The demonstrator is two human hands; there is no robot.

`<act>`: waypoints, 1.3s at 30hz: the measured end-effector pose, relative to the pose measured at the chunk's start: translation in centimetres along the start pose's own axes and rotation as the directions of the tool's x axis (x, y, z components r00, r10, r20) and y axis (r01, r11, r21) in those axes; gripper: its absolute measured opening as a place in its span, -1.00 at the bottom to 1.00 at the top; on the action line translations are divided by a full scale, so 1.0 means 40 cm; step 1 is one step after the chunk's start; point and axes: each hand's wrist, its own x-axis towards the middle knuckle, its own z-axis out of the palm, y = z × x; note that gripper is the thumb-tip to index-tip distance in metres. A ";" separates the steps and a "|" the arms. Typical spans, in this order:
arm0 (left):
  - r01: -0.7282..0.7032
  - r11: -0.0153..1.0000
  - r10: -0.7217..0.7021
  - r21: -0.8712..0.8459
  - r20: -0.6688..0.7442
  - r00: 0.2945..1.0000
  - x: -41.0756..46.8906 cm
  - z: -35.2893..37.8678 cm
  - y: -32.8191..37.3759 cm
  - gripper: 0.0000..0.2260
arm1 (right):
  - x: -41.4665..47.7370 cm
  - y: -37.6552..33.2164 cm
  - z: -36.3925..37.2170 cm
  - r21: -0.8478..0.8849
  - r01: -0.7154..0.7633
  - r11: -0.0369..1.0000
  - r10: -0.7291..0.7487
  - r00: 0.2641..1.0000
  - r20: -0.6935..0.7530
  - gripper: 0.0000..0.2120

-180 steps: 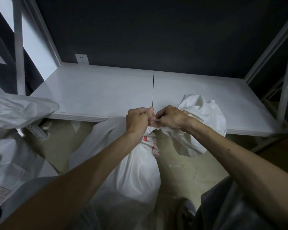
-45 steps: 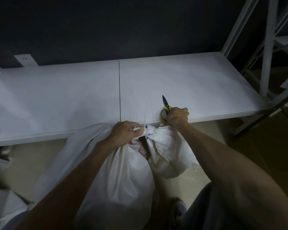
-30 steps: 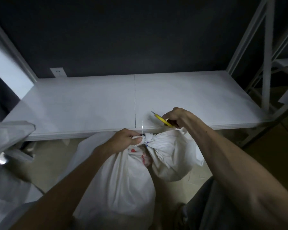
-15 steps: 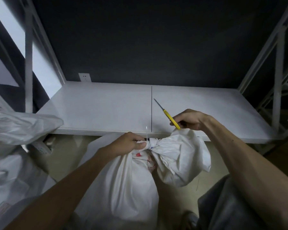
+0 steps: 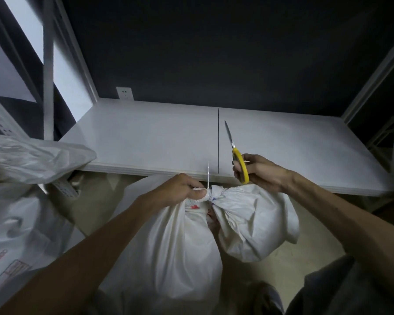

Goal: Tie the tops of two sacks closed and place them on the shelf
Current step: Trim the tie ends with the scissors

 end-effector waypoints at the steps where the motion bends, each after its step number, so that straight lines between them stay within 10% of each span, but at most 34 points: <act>1: -0.006 1.000 0.006 0.010 -0.002 1.000 0.000 0.003 0.001 -0.77 | -0.012 -0.004 -0.001 -0.047 0.002 0.999 0.000 0.999 0.035 -0.81; 5: 0.023 0.999 -0.023 0.030 -0.004 1.000 0.006 0.019 0.009 -0.90 | -0.072 -0.022 -0.013 -0.490 0.035 0.871 0.038 0.990 0.138 -0.93; 13: 0.139 0.985 -0.143 -0.104 -0.038 0.989 0.009 0.035 0.024 -0.60 | -0.106 -0.014 -0.065 -0.722 0.073 0.688 0.117 0.971 0.209 -0.82; 39: 0.150 0.983 -0.153 -0.103 -0.019 0.988 0.012 0.038 0.028 -0.39 | -0.108 -0.046 -0.042 -0.767 0.094 0.635 0.162 0.954 0.251 -0.54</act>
